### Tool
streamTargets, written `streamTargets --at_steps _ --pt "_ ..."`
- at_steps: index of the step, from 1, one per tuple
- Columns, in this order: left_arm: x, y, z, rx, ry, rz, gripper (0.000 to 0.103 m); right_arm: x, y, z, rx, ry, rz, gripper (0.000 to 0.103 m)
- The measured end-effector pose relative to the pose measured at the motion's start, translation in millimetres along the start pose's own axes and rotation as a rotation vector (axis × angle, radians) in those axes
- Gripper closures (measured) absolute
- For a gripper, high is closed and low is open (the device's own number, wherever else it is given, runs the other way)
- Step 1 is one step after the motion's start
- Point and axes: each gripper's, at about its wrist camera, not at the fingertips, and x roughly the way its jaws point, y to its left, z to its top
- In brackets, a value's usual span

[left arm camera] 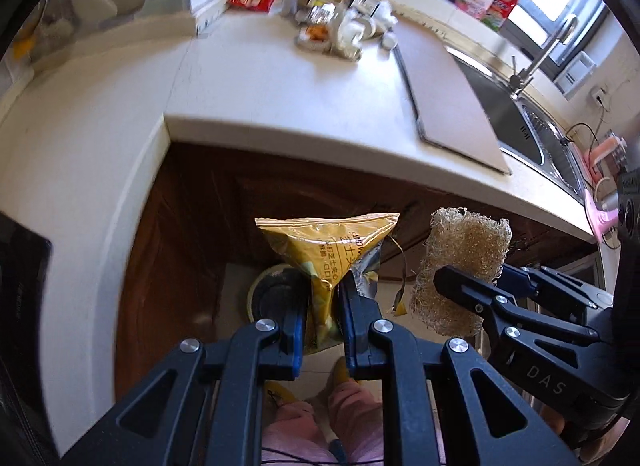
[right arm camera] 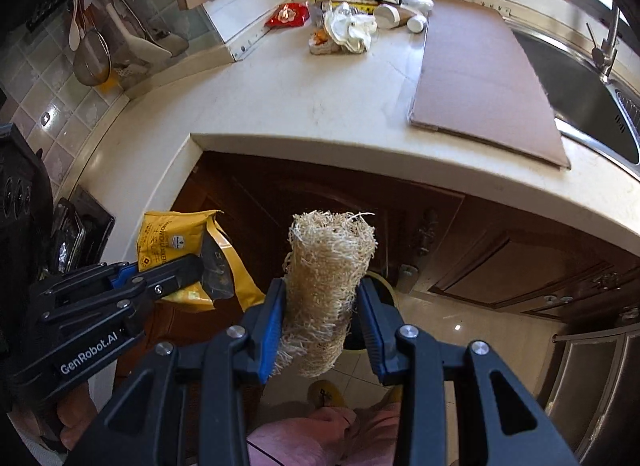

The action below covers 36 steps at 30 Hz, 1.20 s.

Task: Collect trash
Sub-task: 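Carry the chip bag and scrubber down over the floor bin with both tools, then open both tools to drop the items into the bin, then raise them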

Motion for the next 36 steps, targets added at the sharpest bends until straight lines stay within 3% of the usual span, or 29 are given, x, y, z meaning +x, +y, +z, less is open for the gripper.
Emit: streamTargets --at_steps 10,14,18,22,24,26,28,31,36 --pt "135 36 -55 -0.147 0.064 0.022 0.089 142 -46 -50 -0.095 0.133 0.046 0.063" --pt "203 54 -78 -0.147 0.115 0.059 0.088 210 -63 -66 -0.117 0.184 0.054 0.063" --pt "266 68 -97 -0.103 0.168 0.05 0.084 278 -78 -80 -0.112 0.221 0.064 0.063" --pt "318 80 -111 -0.071 0.21 0.035 0.073 331 -90 -94 -0.097 0.254 0.07 0.062" --pt "339 86 -116 -0.06 0.225 0.044 0.06 354 -94 -99 -0.093 0.271 0.07 0.06" --pt "355 90 -123 -0.054 0.238 0.05 0.041 374 -98 -103 -0.091 0.297 0.064 0.058" --pt "368 97 -125 -0.056 0.246 0.06 0.032 388 -105 -105 -0.079 0.316 0.057 0.052" --pt "378 103 -125 -0.058 0.246 0.067 0.028 397 -110 -106 -0.049 0.317 0.072 0.045" --pt "382 104 -124 -0.039 0.251 0.08 0.026 390 -108 -105 -0.016 0.303 0.066 0.044"
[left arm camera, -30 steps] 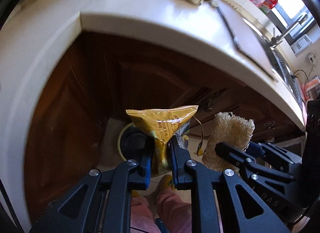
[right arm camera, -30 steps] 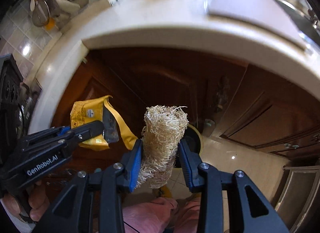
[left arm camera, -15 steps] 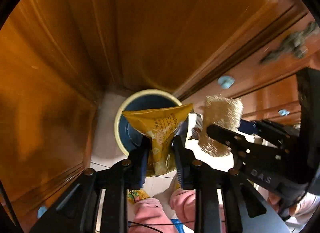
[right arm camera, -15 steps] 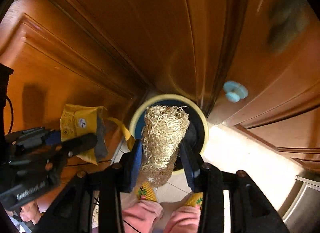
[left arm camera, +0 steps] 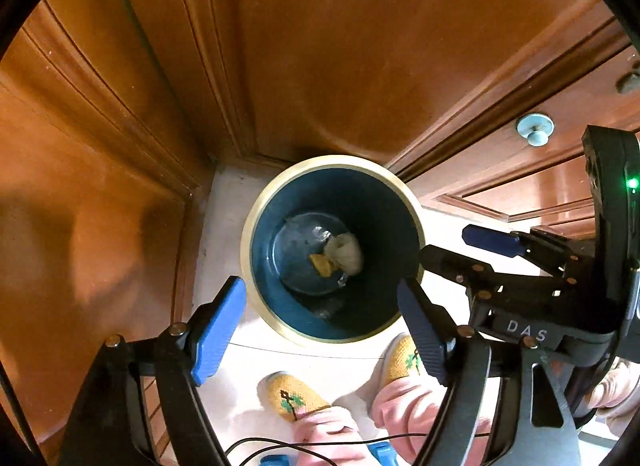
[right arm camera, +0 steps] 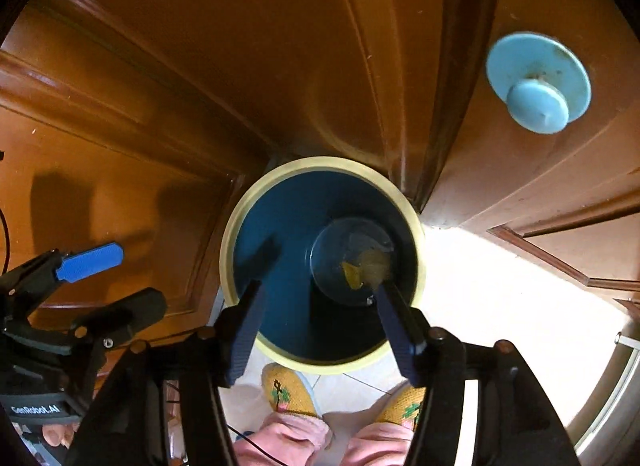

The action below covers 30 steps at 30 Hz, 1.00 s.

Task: Collect trash
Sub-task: 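Open both tools to drop the items into the bin, then raise them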

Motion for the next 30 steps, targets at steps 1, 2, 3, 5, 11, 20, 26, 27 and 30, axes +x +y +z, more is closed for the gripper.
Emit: streamTargets --at_steps 1,2,3,5,11,20,26,27,30 --pt "-4 -3 -2 0.002 -0.001 -0.001 0.026 -3 1 0 0.006 -0.004 0.002 0.044" --pt "-7 -4 -2 0.002 -0.004 -0.002 0.026 -3 1 1 0.009 -0.007 0.002 0.044" --pt "-9 -3 -1 0.0 -0.008 -0.003 0.026 -7 3 2 0.011 -0.011 0.004 0.044" --pt "-13 -6 2 -0.005 -0.018 -0.007 0.026 -14 7 2 0.014 -0.02 0.002 0.044" --pt "-43 -8 12 -0.024 -0.04 -0.003 0.026 -48 11 5 0.048 -0.04 -0.01 0.044" --pt "-133 -26 23 -0.02 -0.098 -0.024 0.026 -144 38 5 0.082 -0.104 -0.022 0.044" --pt "-209 -45 27 -0.011 -0.123 -0.027 0.026 -225 51 4 0.107 -0.16 -0.028 0.044" --pt "-224 -47 28 -0.011 -0.131 -0.028 0.026 -242 57 3 0.108 -0.171 -0.033 0.044" --pt "-271 -53 29 -0.008 -0.169 -0.039 0.026 -286 67 2 0.112 -0.207 -0.046 0.044"
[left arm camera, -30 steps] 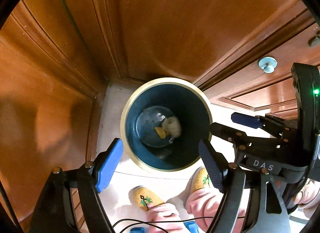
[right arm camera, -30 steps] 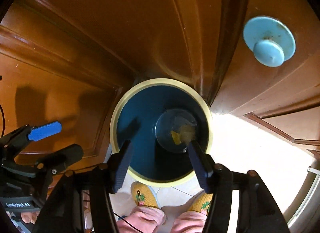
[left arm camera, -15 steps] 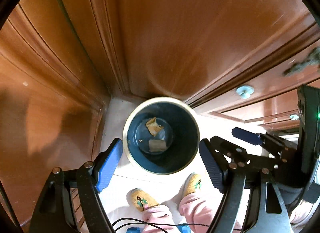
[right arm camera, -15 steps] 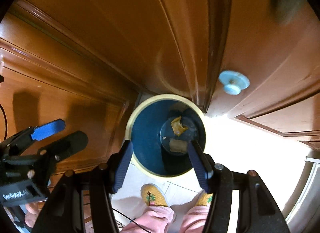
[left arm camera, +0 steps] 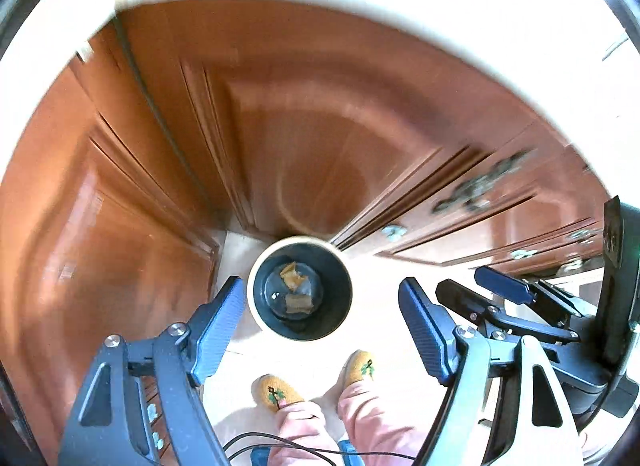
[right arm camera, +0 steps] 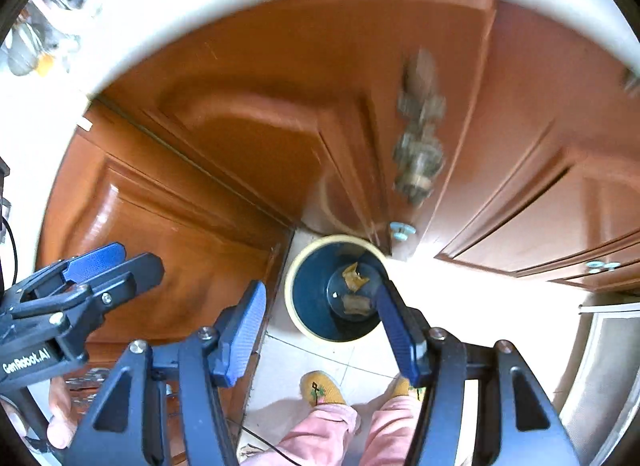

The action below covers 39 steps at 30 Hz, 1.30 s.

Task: Collect trash
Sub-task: 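Open both tools to drop the items into the bin, then raise them, then grasp the white tissues with the left tool while the right tool grasps the white bottle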

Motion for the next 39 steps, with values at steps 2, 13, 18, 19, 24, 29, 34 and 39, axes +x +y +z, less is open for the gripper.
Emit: streamTargets --at_steps 2,13,18,19,24,29,34,39 --pt "-30 -5 4 0.008 -0.032 -0.003 0.026 -31 5 4 0.001 -0.035 -0.016 0.044" --pt "-175 -28 12 0.064 -0.2 -0.025 0.026 -158 43 15 0.011 -0.225 -0.085 0.045" --pt "-214 -36 13 0.119 -0.249 -0.046 0.026 -187 45 12 0.041 -0.297 -0.101 0.044" --pt "-221 -40 13 0.131 -0.257 -0.048 0.026 -194 46 12 0.049 -0.311 -0.1 0.044" --pt "-240 -55 16 0.186 -0.3 -0.06 0.026 -220 53 15 0.062 -0.367 -0.101 0.044" --pt "-260 -64 25 0.208 -0.355 -0.079 0.026 -244 58 20 0.058 -0.401 -0.106 0.044" --pt "-271 -69 42 0.208 -0.406 -0.076 0.026 -250 58 36 0.043 -0.412 -0.108 0.044" --pt "-267 -72 68 0.187 -0.451 -0.074 0.026 -245 48 64 0.028 -0.411 -0.092 0.044"
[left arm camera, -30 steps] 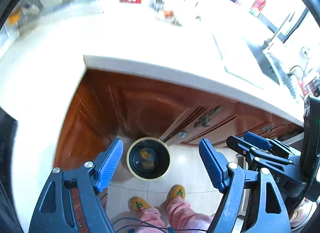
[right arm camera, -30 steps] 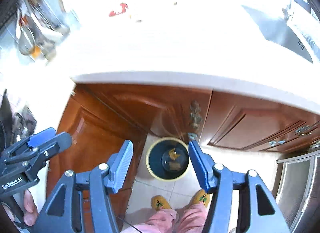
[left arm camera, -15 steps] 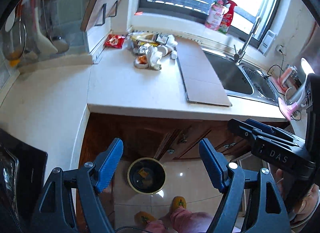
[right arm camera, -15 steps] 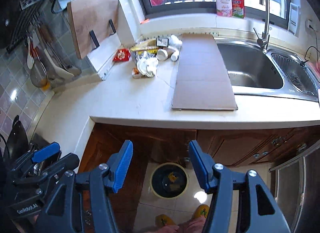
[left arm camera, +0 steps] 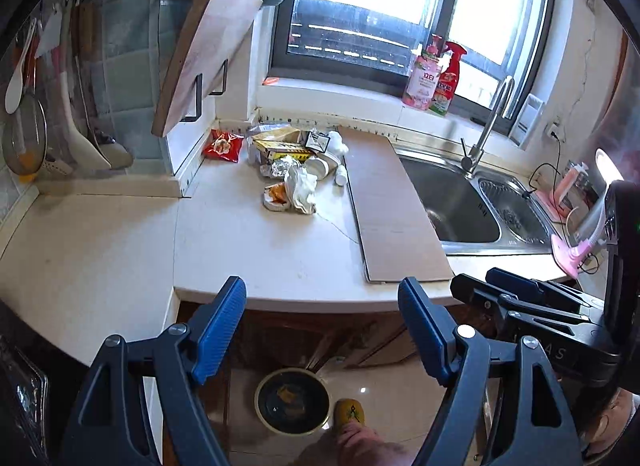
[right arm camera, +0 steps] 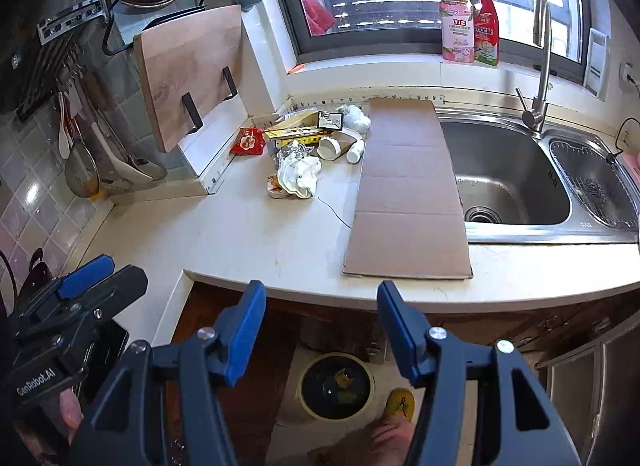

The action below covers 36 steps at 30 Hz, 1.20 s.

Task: Collect trash
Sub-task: 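Grasp the white tissues with the left tool while the right tool grasps the white bottle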

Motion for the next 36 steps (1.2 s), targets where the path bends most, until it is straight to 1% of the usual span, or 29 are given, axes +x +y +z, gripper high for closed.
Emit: streamTargets --at_steps 3,6,10,13,18,20,23,25,27,29,33,35,36 --pt "18 3 15 -0.02 -0.013 0.022 0.026 20 -9 22 -0.008 0.006 0.018 0.045" --pt "45 6 35 -0.037 0.006 0.057 0.026 45 -18 48 -0.023 0.015 0.042 0.045" --pt "96 13 69 -0.095 0.082 0.093 0.026 88 -31 87 -0.039 0.06 0.071 0.045" --pt "139 18 93 -0.111 0.136 0.11 0.026 120 -41 114 -0.05 0.092 0.087 0.045" --pt "208 27 119 -0.181 0.204 0.092 0.027 175 -57 153 -0.065 0.154 0.121 0.045" --pt "235 29 126 -0.21 0.23 0.093 0.035 196 -62 164 -0.07 0.184 0.133 0.045" --pt "268 30 132 -0.235 0.267 0.107 0.038 225 -69 179 -0.071 0.224 0.151 0.046" --pt "285 28 133 -0.241 0.286 0.117 0.04 242 -73 187 -0.068 0.247 0.156 0.049" --pt "301 25 134 -0.233 0.308 0.13 0.045 257 -78 194 -0.061 0.267 0.163 0.05" --pt "314 22 135 -0.221 0.331 0.142 0.055 270 -82 200 -0.049 0.291 0.172 0.051" --pt "329 18 136 -0.217 0.353 0.166 0.066 296 -84 207 -0.035 0.337 0.192 0.058" --pt "333 18 136 -0.217 0.359 0.176 0.078 307 -84 209 -0.033 0.355 0.191 0.06" --pt "335 19 136 -0.22 0.363 0.18 0.081 313 -84 210 -0.03 0.364 0.191 0.063"
